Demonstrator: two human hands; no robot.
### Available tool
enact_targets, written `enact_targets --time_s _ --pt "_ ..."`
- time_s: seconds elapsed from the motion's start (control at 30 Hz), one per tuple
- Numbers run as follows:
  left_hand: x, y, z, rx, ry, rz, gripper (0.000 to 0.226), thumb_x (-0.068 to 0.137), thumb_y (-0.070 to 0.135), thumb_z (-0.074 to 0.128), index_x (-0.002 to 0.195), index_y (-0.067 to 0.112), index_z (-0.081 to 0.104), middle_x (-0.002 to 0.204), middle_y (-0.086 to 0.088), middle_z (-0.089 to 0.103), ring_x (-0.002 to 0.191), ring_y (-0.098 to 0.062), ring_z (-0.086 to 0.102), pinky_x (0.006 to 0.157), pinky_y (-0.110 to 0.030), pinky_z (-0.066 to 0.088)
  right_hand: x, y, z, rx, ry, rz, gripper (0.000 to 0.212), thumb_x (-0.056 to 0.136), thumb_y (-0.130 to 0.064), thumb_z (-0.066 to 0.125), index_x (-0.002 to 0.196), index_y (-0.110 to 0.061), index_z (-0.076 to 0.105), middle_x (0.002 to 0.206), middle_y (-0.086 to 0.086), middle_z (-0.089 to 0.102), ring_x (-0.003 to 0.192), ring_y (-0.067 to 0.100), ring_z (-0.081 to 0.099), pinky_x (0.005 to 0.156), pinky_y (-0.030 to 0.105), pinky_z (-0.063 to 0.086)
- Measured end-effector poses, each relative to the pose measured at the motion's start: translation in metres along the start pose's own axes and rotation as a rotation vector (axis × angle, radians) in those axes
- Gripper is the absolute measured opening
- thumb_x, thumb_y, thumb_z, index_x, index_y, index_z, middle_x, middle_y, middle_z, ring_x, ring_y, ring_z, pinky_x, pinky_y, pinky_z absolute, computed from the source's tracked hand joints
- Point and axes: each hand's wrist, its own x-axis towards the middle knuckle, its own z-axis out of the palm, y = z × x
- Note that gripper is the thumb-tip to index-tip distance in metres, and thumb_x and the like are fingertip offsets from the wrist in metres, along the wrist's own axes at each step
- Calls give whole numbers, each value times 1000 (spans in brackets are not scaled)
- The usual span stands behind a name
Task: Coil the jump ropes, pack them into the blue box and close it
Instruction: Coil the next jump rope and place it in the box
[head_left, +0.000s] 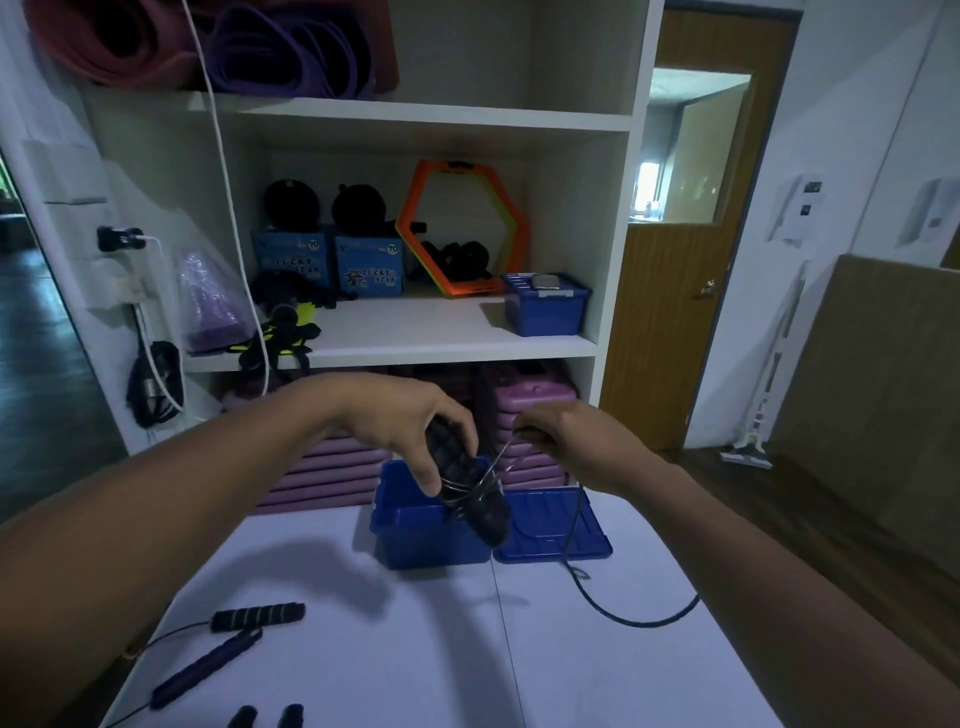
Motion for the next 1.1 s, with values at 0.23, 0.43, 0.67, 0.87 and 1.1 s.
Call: enact_targets --time_s 0.23,0.43,0.67,0.87,1.1 --pt "-10 -15 15 -601 80 215 51 64 28 90 111 24 70 107 -10 63 88 -24 57 75 -37 49 4 -8 -3 231 108 11 12 92 -6 62 98 -15 66 89 -10 59 78 8 54 66 21 39" --pt "11 -24 56 -1259 239 485 57 63 31 92 111 15 66 95 -20 54 59 -16 50 49 -22 44 5 -9 5 634 8 198 21 93 -6 59 87 -25 61 80 -9 64 74 -4 61 72 22 50" --pt "33 -7 63 -1521 677 551 67 76 43 81 128 11 53 92 -14 63 59 -15 49 53 -25 47 0 -13 16 808 39 315 20 100 -26 53 88 -15 64 70 0 62 63 11 57 60 22 46" --pt "45 1 42 -1791 961 266 37 91 42 64 111 11 65 79 -9 63 54 -14 48 55 -27 49 -9 -21 30 1027 52 388 41 106 -31 37 97 -1 64 65 6 57 57 18 55 57 27 48" --pt "52 -23 23 -1700 1058 67 35 91 39 66 108 9 64 76 -9 60 57 -17 50 60 -31 53 -20 -21 53 1121 -24 509 46 103 -43 39 98 -6 66 56 -1 40 44 14 31 43 27 29"
